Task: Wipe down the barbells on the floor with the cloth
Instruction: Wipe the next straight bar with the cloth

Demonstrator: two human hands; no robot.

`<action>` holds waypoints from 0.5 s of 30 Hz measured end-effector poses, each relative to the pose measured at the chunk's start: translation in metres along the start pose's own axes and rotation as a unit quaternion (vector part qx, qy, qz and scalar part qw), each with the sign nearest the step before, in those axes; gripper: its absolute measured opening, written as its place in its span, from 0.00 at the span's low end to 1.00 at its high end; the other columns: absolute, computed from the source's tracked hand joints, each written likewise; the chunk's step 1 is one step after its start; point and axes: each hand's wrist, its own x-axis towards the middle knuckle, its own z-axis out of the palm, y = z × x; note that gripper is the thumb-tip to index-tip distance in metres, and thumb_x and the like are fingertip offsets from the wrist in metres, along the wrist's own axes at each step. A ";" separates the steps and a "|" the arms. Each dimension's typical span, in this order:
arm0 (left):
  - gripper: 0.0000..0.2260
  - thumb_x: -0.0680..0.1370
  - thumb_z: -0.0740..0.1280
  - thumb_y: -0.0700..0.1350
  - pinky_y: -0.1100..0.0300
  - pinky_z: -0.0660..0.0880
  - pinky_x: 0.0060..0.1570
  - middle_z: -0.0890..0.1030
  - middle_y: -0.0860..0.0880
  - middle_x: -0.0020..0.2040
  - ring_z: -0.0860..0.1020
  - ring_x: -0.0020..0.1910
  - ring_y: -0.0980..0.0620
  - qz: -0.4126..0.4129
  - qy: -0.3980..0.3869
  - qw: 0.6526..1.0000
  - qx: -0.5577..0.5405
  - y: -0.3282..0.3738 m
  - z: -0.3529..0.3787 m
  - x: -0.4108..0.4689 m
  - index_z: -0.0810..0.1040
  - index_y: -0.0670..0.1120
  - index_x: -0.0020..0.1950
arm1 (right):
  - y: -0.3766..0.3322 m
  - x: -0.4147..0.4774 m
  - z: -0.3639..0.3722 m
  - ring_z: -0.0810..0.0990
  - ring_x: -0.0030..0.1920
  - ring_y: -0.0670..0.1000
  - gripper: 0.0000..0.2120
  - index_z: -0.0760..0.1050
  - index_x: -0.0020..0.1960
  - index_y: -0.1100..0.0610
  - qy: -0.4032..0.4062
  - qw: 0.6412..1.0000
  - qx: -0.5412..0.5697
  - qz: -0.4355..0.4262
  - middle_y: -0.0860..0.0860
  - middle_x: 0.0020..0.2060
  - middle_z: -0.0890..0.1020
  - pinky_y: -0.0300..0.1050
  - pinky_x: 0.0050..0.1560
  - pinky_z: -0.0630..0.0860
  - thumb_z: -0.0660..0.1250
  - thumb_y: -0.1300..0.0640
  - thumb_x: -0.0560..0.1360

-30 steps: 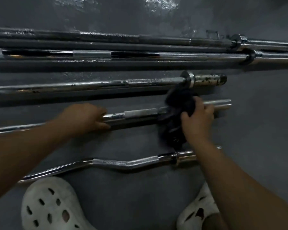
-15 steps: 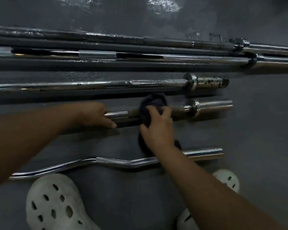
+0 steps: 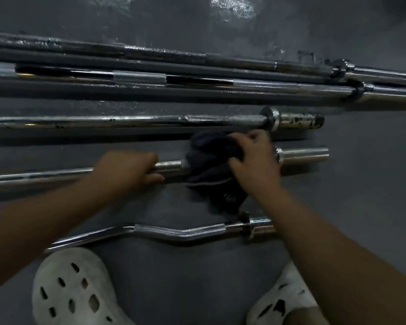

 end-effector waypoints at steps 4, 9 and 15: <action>0.24 0.72 0.64 0.70 0.57 0.73 0.41 0.82 0.47 0.47 0.80 0.44 0.45 -0.002 -0.127 0.985 -0.117 -0.002 -0.007 0.008 0.76 0.50 0.51 | -0.002 -0.025 0.022 0.70 0.63 0.64 0.27 0.73 0.70 0.48 0.113 0.963 0.022 0.243 0.58 0.68 0.65 0.51 0.66 0.69 0.68 0.59 0.71; 0.14 0.76 0.67 0.56 0.55 0.77 0.41 0.84 0.44 0.48 0.82 0.43 0.46 -0.037 -0.139 0.987 -0.070 -0.007 -0.019 0.010 0.79 0.46 0.52 | -0.085 -0.039 0.037 0.73 0.61 0.58 0.29 0.73 0.68 0.44 -0.048 0.990 0.067 -0.110 0.54 0.64 0.67 0.49 0.63 0.75 0.71 0.57 0.68; 0.20 0.73 0.69 0.62 0.58 0.72 0.43 0.82 0.47 0.51 0.80 0.48 0.45 -0.012 -0.100 0.991 -0.091 -0.010 0.000 0.000 0.75 0.50 0.56 | -0.010 -0.033 0.033 0.71 0.62 0.63 0.27 0.73 0.70 0.48 0.155 0.953 0.076 0.250 0.58 0.67 0.65 0.50 0.65 0.69 0.68 0.59 0.72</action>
